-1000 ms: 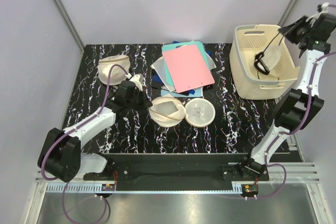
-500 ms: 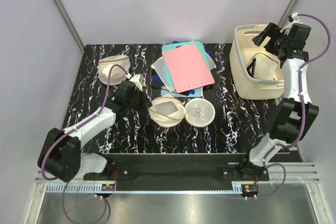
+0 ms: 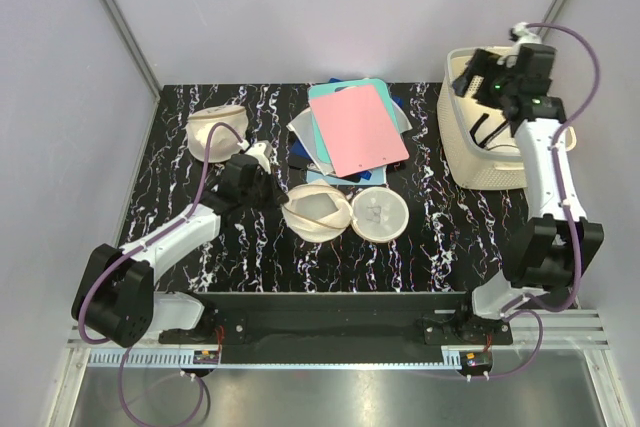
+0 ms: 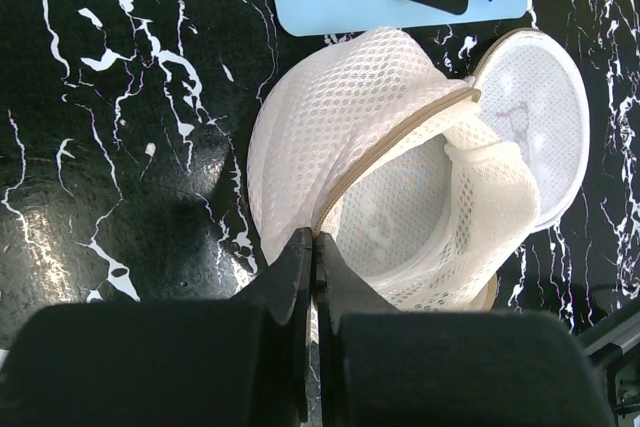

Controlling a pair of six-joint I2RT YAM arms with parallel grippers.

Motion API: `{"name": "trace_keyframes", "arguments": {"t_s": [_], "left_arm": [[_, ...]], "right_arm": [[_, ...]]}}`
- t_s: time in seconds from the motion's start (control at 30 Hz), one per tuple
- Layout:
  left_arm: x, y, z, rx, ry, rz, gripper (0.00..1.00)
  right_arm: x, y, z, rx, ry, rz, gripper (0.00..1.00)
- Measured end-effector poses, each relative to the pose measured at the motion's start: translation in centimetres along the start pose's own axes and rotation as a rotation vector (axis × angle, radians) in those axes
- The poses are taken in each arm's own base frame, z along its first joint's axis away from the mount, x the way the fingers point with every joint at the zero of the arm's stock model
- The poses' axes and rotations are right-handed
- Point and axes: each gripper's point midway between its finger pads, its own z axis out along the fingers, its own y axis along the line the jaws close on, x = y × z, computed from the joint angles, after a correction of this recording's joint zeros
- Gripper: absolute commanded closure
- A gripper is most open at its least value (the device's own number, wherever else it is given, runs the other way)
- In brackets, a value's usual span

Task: Unzip the laundry bag and remove the bra

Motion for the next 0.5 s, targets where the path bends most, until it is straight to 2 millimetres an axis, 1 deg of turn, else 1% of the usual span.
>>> {"name": "trace_keyframes", "arguments": {"t_s": [0.1, 0.17, 0.2, 0.27, 0.3, 0.33, 0.37, 0.43, 0.5], "left_arm": [[0.0, 0.1, 0.0, -0.004, -0.003, 0.0, 1.0], [-0.1, 0.1, 0.0, -0.009, -0.004, 0.0, 1.0], [-0.1, 0.2, 0.0, -0.012, -0.006, 0.0, 1.0], [-0.2, 0.4, 0.0, -0.023, -0.011, -0.002, 1.0], [-0.2, 0.5, 0.0, -0.027, -0.013, -0.002, 1.0], [-0.2, 0.5, 0.0, -0.032, -0.014, -0.003, 1.0], [-0.2, 0.6, 0.0, -0.035, -0.015, -0.003, 1.0], [-0.3, 0.7, 0.0, -0.04, -0.017, -0.003, 1.0], [-0.4, 0.8, 0.0, -0.046, -0.021, -0.004, 1.0]], "right_arm": [[2.4, 6.0, -0.1, -0.115, 0.049, -0.06, 0.1], [4.5, 10.0, -0.4, -0.192, 0.088, -0.102, 0.11], [5.6, 11.7, -0.6, -0.227, 0.108, -0.12, 0.12], [9.0, 15.2, -1.2, -0.306, 0.173, -0.159, 0.12], [10.4, 16.1, -1.4, -0.329, 0.203, -0.17, 0.13], [12.4, 17.0, -1.7, -0.356, 0.246, -0.182, 0.14], [14.1, 17.3, -1.7, -0.368, 0.284, -0.188, 0.16], [17.1, 16.8, -1.6, -0.358, 0.354, -0.187, 0.16], [20.3, 15.1, -1.3, -0.317, 0.434, -0.17, 0.19]]}}
